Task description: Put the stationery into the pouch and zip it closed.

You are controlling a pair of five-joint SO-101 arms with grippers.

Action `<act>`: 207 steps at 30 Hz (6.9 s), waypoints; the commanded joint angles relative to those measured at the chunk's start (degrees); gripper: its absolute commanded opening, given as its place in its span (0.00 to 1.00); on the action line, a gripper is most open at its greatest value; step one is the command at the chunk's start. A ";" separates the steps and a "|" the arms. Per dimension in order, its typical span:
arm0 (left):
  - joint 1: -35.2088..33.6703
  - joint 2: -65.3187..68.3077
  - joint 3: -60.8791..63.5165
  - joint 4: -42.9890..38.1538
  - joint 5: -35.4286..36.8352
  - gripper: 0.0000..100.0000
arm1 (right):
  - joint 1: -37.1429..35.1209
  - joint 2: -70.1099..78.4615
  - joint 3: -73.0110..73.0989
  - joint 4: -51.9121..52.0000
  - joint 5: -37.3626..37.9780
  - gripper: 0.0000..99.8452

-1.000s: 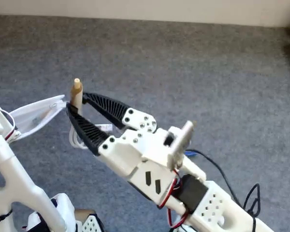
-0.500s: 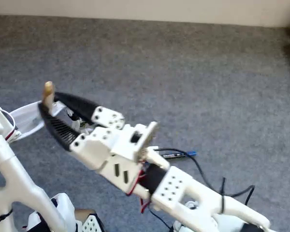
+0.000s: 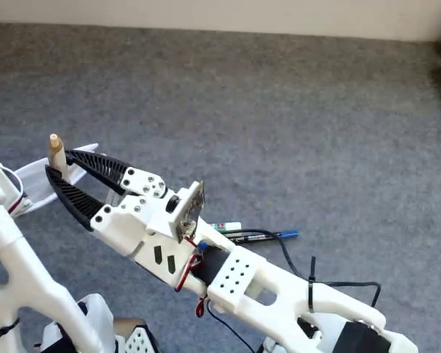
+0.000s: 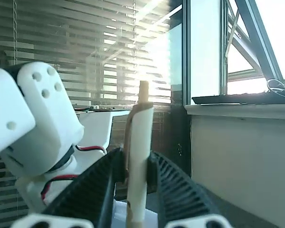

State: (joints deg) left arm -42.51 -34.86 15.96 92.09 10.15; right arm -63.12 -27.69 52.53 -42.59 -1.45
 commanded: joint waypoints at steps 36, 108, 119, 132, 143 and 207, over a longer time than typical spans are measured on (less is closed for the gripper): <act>-0.22 -0.13 2.95 -4.22 0.79 0.00 | -0.31 14.46 -13.05 -1.45 -0.53 0.01; -0.57 -0.13 3.65 -4.31 0.79 0.00 | 13.67 -26.24 -5.41 95.25 6.07 0.19; -0.31 -0.13 3.65 -4.22 0.79 0.00 | 13.67 -26.07 1.54 96.40 12.40 0.19; -0.22 -0.13 5.23 -5.27 0.79 0.00 | 13.76 -2.68 -5.49 96.66 20.04 0.20; -0.22 -0.13 6.20 -6.33 0.79 0.00 | 13.67 9.80 -9.63 91.65 23.21 0.20; -0.22 -0.13 6.37 -6.15 0.70 0.00 | 24.84 -6.73 -21.67 91.12 -16.18 0.00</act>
State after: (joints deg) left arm -42.51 -35.91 21.85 87.16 10.15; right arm -37.63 -27.87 32.13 49.10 -12.88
